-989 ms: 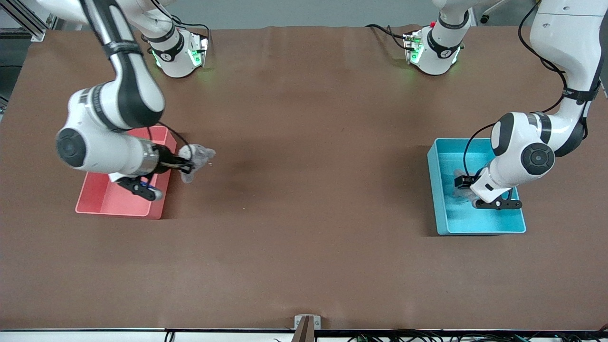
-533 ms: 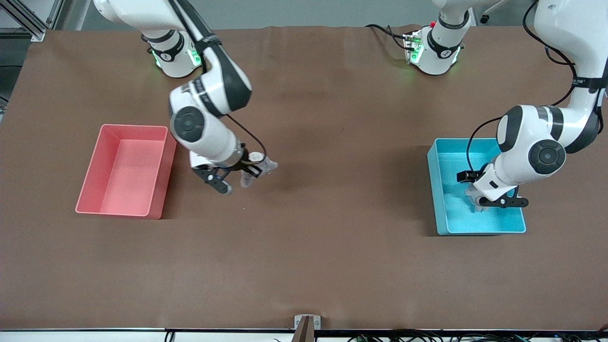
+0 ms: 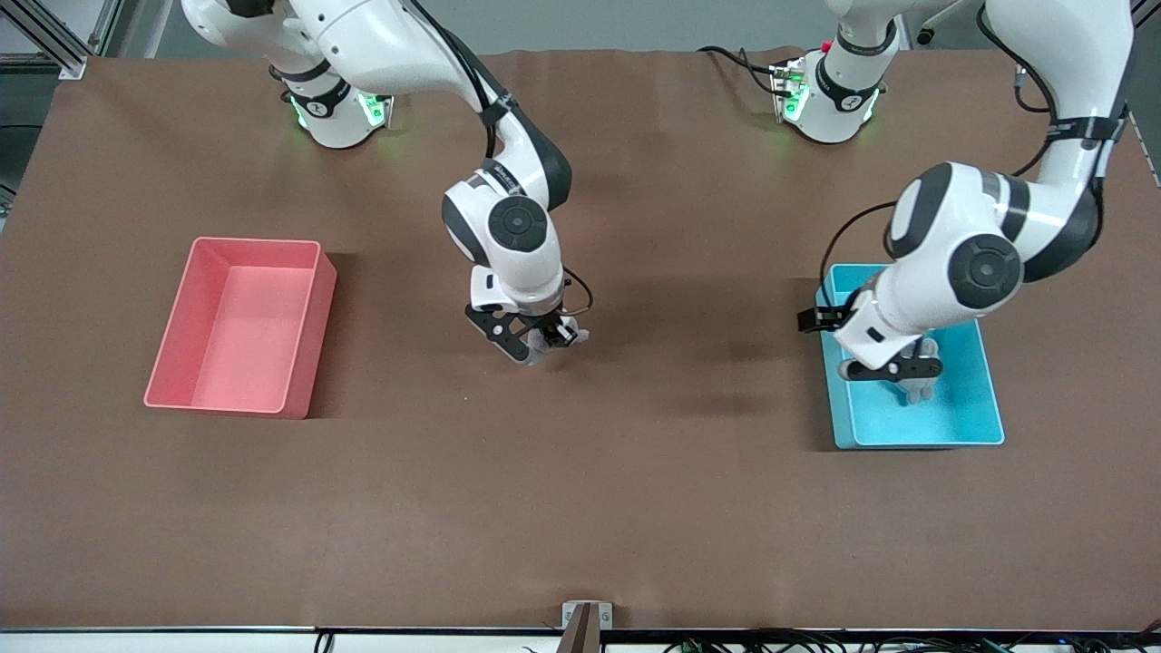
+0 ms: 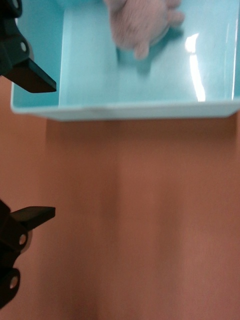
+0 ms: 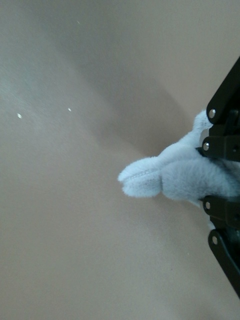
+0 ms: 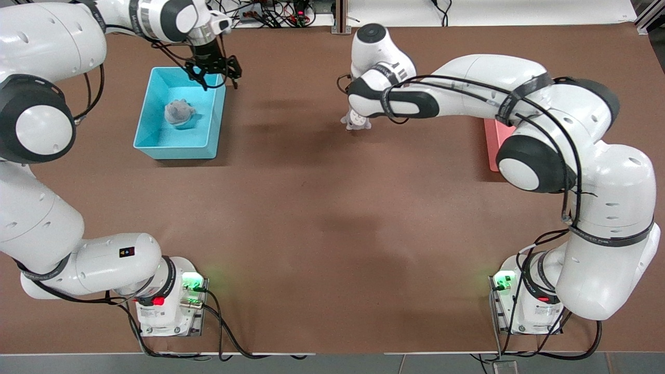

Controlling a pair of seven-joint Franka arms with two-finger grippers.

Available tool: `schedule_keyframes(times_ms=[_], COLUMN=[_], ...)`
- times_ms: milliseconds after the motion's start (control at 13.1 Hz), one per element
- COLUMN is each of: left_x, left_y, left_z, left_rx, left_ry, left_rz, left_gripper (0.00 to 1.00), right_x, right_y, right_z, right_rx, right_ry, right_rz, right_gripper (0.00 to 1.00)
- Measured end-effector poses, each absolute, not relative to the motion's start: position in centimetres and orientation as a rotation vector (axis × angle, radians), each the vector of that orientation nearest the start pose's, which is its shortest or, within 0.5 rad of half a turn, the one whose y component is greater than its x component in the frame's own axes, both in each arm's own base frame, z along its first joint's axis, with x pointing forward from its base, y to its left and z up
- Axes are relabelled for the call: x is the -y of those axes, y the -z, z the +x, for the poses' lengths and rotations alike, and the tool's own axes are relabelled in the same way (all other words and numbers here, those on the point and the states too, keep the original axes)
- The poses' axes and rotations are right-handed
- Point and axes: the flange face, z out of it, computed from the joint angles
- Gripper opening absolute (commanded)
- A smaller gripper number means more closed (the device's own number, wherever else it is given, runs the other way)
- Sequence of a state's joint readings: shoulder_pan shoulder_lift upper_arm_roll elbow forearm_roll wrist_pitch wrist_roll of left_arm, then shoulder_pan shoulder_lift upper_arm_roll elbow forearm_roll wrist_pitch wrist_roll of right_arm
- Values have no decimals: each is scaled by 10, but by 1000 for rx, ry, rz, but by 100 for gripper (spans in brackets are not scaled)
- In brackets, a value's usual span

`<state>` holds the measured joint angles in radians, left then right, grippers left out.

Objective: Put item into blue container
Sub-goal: 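Bring the white-faced plush mid-table with the right gripper while the left gripper reaches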

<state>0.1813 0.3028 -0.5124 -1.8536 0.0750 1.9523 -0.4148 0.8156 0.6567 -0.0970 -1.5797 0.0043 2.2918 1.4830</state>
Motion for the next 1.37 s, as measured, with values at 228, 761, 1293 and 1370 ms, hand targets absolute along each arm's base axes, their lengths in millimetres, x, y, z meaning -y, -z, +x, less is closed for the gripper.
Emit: schedule_keyframes(times_ms=[228, 761, 1293, 1370], left_x=[229, 298, 328, 331], left_y=[-375, -364, -343, -340], left_z=[564, 576, 591, 593], left_rx=[157, 353, 554, 572], left_ry=[-271, -227, -237, -230], left_rz=[-3154, -3222, -3246, -3246], left_gripper=[100, 100, 100, 100], right_x=[-496, -507, -483, -469], right_y=[-238, -215, -243, -250], right_z=[508, 500, 542, 555], right_rx=[-1150, -1168, -1073, -1040], right_ry=[185, 216, 336, 334], right_rz=[-2877, -2863, -2895, -2929], right_gripper=[4, 100, 100, 100])
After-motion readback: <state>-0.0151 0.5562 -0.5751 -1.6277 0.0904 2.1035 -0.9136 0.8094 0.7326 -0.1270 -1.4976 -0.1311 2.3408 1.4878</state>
